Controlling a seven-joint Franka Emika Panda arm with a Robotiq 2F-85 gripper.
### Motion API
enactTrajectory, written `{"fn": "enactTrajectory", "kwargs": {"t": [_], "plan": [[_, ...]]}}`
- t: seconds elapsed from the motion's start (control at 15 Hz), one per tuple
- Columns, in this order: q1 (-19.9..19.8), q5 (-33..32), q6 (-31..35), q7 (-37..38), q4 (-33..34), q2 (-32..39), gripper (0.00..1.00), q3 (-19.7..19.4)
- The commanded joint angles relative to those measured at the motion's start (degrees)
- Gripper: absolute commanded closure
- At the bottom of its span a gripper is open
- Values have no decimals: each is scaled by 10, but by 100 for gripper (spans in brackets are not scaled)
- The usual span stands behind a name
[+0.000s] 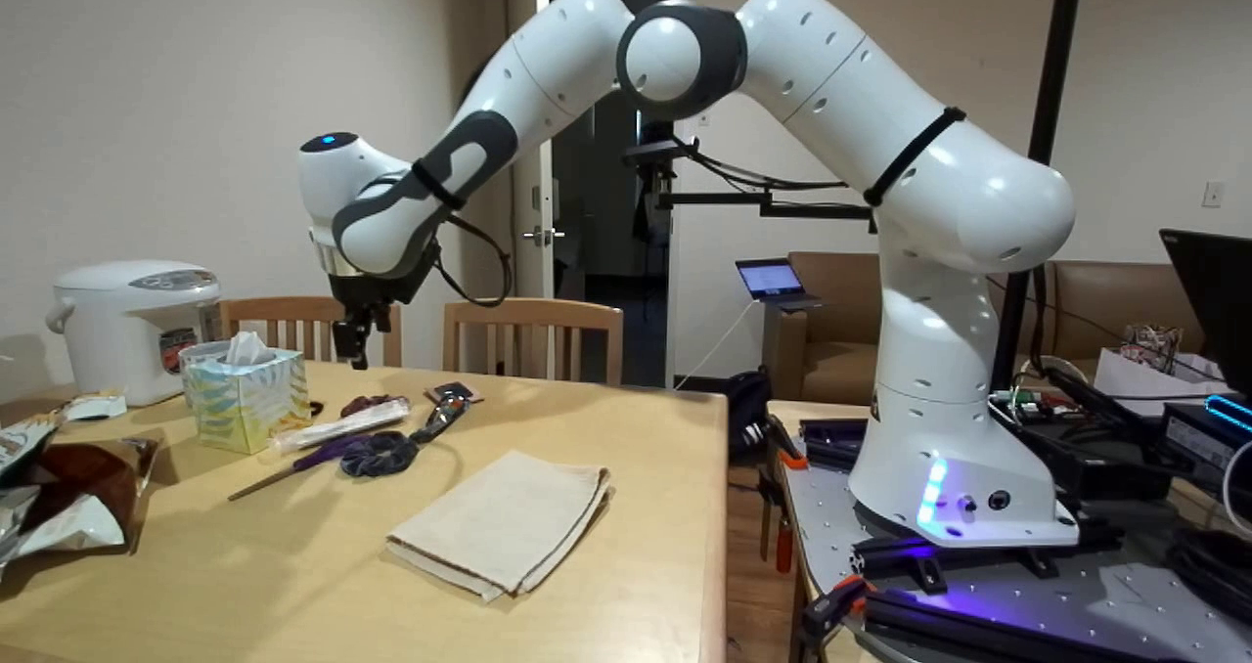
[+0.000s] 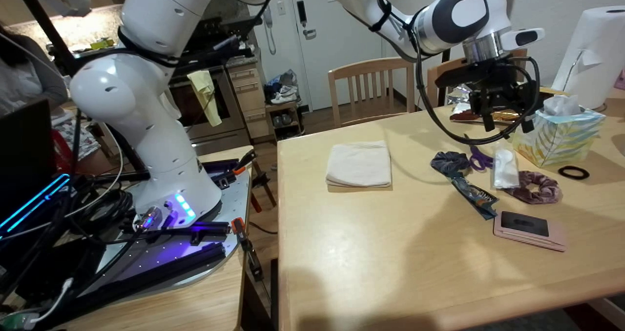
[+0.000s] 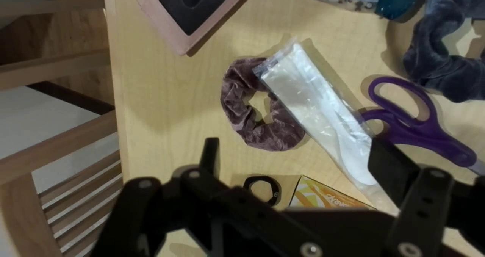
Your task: Move the plastic spoon forward then wipe the table with the cloth.
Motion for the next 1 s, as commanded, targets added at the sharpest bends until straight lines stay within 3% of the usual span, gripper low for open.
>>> {"fn": "enactTrajectory", "kwargs": {"t": [0.0, 0.4, 0.6, 0.93], "plan": [[33, -23, 87, 94, -129, -72, 0, -24], [130, -76, 209, 254, -242, -103, 0, -105], [145, -69, 164, 218, -278, -126, 0, -95], [138, -72, 109, 179, -325, -171, 0, -70]]}}
